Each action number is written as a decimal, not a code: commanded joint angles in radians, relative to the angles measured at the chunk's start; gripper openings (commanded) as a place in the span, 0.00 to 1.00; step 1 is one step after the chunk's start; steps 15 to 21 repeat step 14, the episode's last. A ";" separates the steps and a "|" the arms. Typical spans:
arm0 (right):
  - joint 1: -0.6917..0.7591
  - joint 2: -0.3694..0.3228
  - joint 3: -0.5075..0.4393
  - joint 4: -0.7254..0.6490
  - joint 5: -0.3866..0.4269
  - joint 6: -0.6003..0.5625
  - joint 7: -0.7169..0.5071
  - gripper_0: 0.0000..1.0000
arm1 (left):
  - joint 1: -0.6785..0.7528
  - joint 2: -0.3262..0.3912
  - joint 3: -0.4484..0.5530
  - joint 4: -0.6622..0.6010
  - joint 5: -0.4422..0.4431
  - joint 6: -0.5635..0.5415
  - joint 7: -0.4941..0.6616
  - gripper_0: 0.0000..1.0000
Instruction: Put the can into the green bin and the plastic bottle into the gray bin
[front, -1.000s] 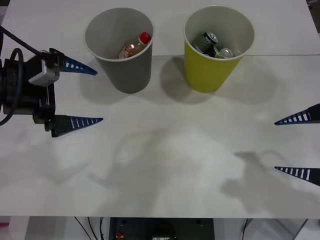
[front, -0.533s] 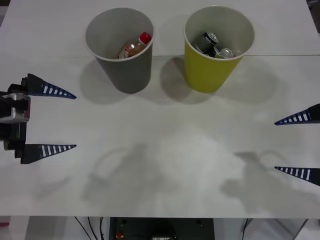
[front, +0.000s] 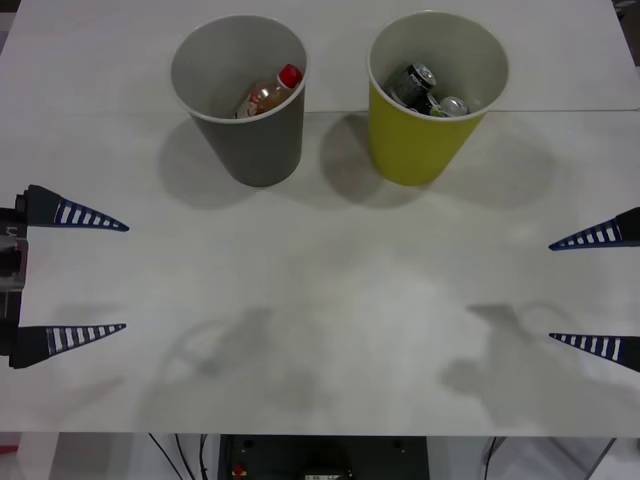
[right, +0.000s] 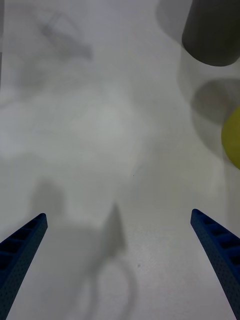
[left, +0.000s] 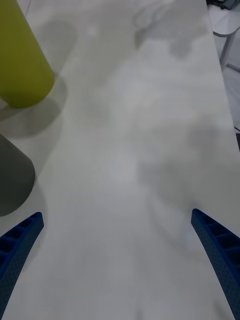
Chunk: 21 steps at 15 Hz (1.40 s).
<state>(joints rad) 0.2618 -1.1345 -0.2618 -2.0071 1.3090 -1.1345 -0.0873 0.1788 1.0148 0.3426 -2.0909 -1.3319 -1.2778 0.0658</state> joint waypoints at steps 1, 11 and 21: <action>0.000 0.000 0.000 0.000 0.000 0.000 0.000 1.00 | 0.021 -0.035 0.036 0.000 0.002 -0.038 -0.009 1.00; 0.000 0.000 0.000 0.000 0.000 0.000 0.000 1.00 | 0.062 -0.119 0.073 -0.009 -0.009 -0.097 -0.029 1.00; 0.000 0.000 0.000 0.000 0.000 0.000 0.000 1.00 | 0.062 -0.119 0.073 -0.009 -0.009 -0.097 -0.029 1.00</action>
